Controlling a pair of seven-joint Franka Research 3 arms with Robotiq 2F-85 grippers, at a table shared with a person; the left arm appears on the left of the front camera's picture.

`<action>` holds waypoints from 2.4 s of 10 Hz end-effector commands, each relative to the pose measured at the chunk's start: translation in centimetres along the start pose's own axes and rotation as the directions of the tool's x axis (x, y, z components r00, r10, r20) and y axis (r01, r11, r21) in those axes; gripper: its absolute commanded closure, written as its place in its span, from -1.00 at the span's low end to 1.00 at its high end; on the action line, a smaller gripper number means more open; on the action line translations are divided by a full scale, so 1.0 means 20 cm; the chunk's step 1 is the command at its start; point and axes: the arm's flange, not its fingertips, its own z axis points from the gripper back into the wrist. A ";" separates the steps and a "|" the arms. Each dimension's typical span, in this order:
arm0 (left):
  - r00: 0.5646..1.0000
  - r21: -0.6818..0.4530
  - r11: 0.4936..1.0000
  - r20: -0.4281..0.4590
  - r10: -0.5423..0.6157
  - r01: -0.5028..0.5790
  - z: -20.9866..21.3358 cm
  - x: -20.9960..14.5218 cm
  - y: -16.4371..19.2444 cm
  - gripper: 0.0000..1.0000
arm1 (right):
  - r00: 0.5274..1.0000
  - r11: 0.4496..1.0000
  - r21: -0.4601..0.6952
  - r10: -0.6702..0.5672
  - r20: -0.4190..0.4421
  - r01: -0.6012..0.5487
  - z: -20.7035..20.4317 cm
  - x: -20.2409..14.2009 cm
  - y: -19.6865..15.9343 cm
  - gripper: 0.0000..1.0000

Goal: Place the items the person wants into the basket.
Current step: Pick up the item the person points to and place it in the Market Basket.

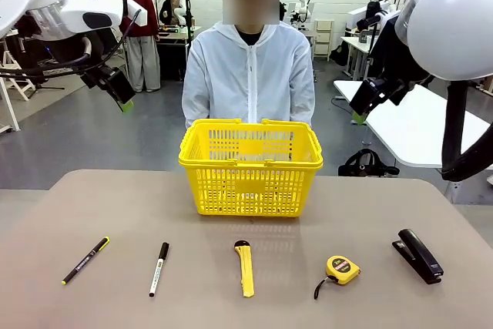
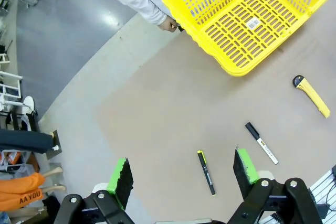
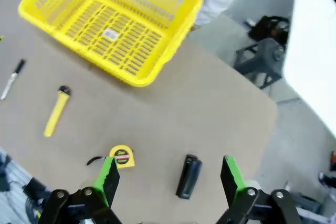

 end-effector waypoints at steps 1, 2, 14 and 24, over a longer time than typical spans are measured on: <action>0.998 -0.256 0.967 0.066 0.000 0.017 0.05 -0.10 0.16 -1.00 | 0.992 0.933 0.340 0.089 0.094 -0.116 0.11 -0.23 -0.16 -1.00; 0.994 -0.419 0.907 0.109 -0.003 0.049 0.14 -0.19 0.33 -1.00 | 0.985 0.884 0.454 0.043 0.166 -0.115 0.22 -0.34 -0.30 -1.00; 0.934 -0.460 0.858 0.147 0.326 -0.227 0.50 -0.95 1.00 -1.00 | 0.927 0.880 0.462 -0.261 0.271 0.113 0.63 -0.94 -0.75 -1.00; 0.934 -0.460 0.858 0.147 0.326 -0.227 0.50 -0.95 1.00 -1.00 | 0.927 0.880 0.462 -0.261 0.271 0.113 0.63 -0.94 -0.75 -1.00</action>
